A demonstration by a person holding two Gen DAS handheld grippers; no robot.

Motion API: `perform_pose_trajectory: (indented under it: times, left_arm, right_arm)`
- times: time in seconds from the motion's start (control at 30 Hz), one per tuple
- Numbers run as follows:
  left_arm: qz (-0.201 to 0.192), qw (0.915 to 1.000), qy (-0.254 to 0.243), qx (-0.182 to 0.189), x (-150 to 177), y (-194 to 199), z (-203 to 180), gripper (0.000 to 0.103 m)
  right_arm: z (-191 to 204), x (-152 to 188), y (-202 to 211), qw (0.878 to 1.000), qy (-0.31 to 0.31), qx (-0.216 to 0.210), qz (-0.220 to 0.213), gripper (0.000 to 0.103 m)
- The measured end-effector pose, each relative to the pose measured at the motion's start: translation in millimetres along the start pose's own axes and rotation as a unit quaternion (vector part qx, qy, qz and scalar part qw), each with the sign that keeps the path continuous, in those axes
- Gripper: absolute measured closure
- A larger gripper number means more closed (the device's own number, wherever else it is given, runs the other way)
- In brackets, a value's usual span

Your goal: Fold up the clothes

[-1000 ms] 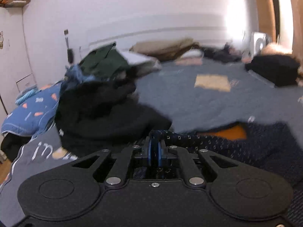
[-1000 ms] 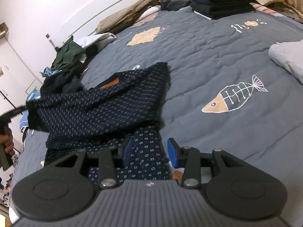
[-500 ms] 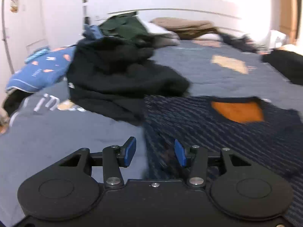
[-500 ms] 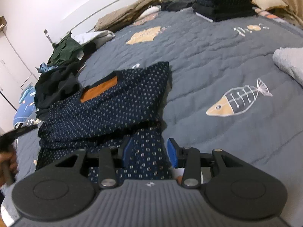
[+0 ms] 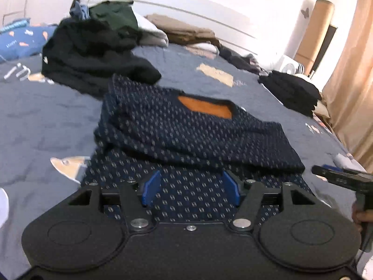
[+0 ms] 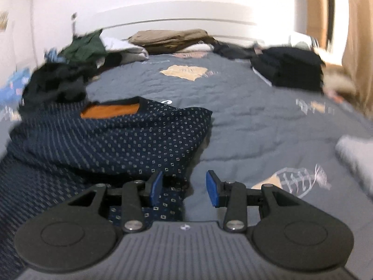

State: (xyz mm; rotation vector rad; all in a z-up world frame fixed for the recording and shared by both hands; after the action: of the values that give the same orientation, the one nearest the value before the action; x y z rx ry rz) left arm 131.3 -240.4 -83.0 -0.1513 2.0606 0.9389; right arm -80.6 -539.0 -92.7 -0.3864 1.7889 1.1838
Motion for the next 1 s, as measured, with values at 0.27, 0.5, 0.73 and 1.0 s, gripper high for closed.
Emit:
perform_pose_trajectory:
  times: [0.27, 0.5, 0.73, 1.0]
  left_arm:
    - [0.009, 0.9999, -0.002, 0.011, 5.1, -1.9, 7.0, 0.043]
    - [0.013, 0.9999, -0.001, 0.003, 2.6, -1.8, 14.8, 0.041]
    - [0.007, 0.9999, -0.004, 0.01, -6.9, 7.7, 11.5, 0.041]
    - [-0.005, 0.9997, -0.021, 0.008, -14.2, 23.0, 11.6, 0.036]
  right_arm:
    - [32.9, -2.0, -28.6, 0.997, 0.074, 0.01, 0.009, 0.063]
    - [28.8, 9.9, -41.5, 0.996, 0.081, 0.031, 0.034, 0.074]
    - [21.8, 2.0, -24.9, 0.992, 0.113, 0.047, 0.031, 0.099]
    - [13.3, 11.6, -30.2, 0.983, 0.135, 0.053, 0.117, 0.099]
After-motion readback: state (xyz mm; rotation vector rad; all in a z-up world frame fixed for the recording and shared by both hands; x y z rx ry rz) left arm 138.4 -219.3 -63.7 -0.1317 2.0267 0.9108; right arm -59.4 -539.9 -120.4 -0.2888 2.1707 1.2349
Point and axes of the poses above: each gripper's, at about its wrist camera, not at the fingertips, and y roughly against the way its jaws point, z to its left, x to its underside, the point moved 5 cm from there along -y, roughly the way its jaws point, and after that the axes turned 5 degrees about y, right-handed, at the moved point
